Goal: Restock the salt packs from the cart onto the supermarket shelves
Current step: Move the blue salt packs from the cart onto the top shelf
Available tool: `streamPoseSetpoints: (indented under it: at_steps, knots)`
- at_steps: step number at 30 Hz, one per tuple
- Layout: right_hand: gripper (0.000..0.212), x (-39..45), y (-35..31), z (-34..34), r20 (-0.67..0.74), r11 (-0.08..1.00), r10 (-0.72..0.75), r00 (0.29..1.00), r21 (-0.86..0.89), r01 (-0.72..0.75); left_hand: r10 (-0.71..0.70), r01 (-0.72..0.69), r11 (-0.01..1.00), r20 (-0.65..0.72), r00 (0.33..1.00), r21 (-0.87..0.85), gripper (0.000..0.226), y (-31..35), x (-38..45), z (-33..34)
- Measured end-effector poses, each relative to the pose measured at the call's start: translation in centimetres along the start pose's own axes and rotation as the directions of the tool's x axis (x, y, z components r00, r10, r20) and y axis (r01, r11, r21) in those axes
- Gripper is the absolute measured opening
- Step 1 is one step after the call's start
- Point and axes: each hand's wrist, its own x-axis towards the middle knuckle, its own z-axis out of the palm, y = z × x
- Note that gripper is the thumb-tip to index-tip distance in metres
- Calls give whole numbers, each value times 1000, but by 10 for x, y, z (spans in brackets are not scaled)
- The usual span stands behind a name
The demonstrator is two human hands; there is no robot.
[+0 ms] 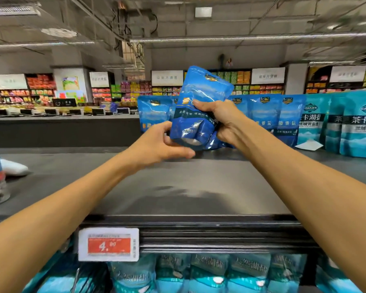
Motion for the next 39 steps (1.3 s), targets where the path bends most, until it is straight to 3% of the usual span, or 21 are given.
streamPoseSetpoints:
  at_steps: [2, 3, 4, 6, 8, 9, 12, 15, 20, 24, 29, 32, 35, 39]
  knots:
    - [52, 6, -2, -4, -40, 1000, -8, 999, 4, 8, 179, -81, 922, -232, 956, 379, 77, -3, -1, 7]
    - [53, 8, -3, -6, -49, 1000, -10, 999, -3, 10, 342, -123, 821, -309, 887, 557, 79, -4, -2, 8]
    - [52, 9, -3, -8, -51, 1000, -11, 999, -12, 10, 497, -169, 701, -305, 812, 693, 76, -1, -3, 6]
    - [51, 9, -2, -11, -43, 1000, -1, 999, -18, 1, 694, -270, 409, -105, 712, 872, 67, 6, 1, 1]
    - [51, 8, -1, -11, -26, 1000, 22, 999, -21, -22, 739, -384, 132, 167, 652, 914, 51, 11, 11, -1]
    - [51, 7, -1, -12, -21, 999, 33, 999, -27, -33, 732, -444, 58, 264, 628, 894, 44, 14, 14, -1]
    - [48, 9, -2, -16, -16, 996, 56, 998, -68, -57, 748, -590, -23, 405, 525, 807, 32, 19, 18, 0]
    - [49, 9, -3, -24, 3, 991, 69, 998, -116, -68, 748, -619, -105, 472, 467, 779, 24, 17, 21, -2]
    - [62, 11, 1, -28, 6, 989, 40, 999, -145, -39, 778, -580, -93, 422, 465, 809, 20, 10, 21, 6]
    - [54, 18, 0, -30, 12, 994, 25, 1000, -105, -24, 745, -549, -188, 483, 460, 814, 21, 7, 28, 4]
    - [46, 31, 3, -27, -24, 998, 11, 1000, -59, -13, 690, -449, -132, 407, 598, 884, 39, 0, 39, -2]
    - [49, 39, 9, -22, -47, 997, 37, 998, -65, -40, 683, -416, -146, 396, 614, 897, 46, -4, 49, 1]
    - [48, 46, 12, -16, -79, 999, 41, 996, -32, -44, 728, -399, 4, 271, 629, 917, 43, -7, 57, 10]
    - [52, 59, 14, -14, -126, 1000, 7, 992, -16, -9, 659, -284, 193, 90, 747, 939, 54, -13, 69, 15]
